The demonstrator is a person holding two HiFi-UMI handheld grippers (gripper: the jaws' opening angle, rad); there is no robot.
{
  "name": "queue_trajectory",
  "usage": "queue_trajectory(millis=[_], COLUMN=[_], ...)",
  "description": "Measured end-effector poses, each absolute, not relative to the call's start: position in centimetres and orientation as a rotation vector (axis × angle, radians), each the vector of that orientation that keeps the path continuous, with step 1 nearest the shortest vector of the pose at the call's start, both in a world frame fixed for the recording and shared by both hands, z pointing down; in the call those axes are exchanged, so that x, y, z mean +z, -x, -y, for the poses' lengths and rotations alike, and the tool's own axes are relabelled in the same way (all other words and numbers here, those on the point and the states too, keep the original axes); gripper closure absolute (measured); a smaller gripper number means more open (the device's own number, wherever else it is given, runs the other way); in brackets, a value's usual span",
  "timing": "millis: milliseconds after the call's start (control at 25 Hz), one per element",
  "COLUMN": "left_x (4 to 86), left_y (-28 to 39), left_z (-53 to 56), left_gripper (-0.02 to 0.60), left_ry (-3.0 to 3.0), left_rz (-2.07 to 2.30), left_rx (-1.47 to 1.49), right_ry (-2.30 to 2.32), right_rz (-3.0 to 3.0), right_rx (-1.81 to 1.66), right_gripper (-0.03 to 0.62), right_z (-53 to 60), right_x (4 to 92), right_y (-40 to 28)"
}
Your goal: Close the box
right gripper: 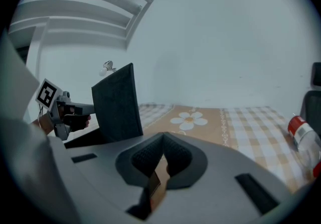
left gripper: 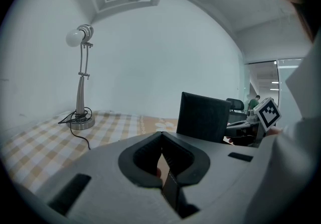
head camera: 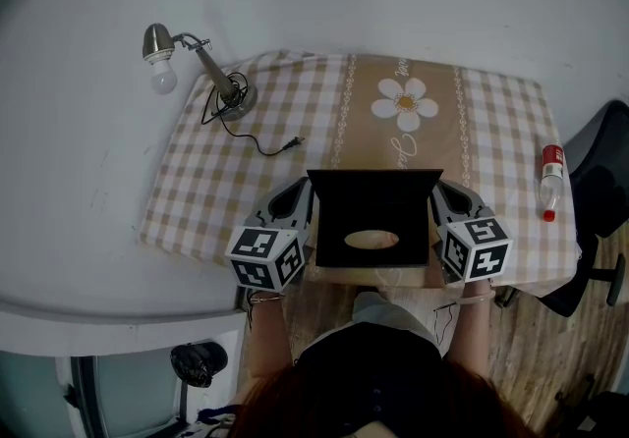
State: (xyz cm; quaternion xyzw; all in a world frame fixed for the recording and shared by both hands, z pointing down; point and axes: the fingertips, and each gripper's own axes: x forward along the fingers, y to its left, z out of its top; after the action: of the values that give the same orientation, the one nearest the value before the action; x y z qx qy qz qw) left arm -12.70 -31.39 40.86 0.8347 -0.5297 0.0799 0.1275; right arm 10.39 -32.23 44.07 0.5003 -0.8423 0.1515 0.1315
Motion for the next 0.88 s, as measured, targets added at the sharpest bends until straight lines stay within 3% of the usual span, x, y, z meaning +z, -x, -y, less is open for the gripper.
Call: queue_trajectory(millis=[880], left_x=[41.1], left_y=[12.8], left_z=[29.5], left_gripper=[0.557], left_ry=[-2.364], left_rz=[1.582], left_rx=[0.18], right_ry=[-1.542], right_rz=[2.428], right_rx=[0.472], right_gripper=[0.579], right_z=[30.9], right_x=[44.0], right_y=[-10.7])
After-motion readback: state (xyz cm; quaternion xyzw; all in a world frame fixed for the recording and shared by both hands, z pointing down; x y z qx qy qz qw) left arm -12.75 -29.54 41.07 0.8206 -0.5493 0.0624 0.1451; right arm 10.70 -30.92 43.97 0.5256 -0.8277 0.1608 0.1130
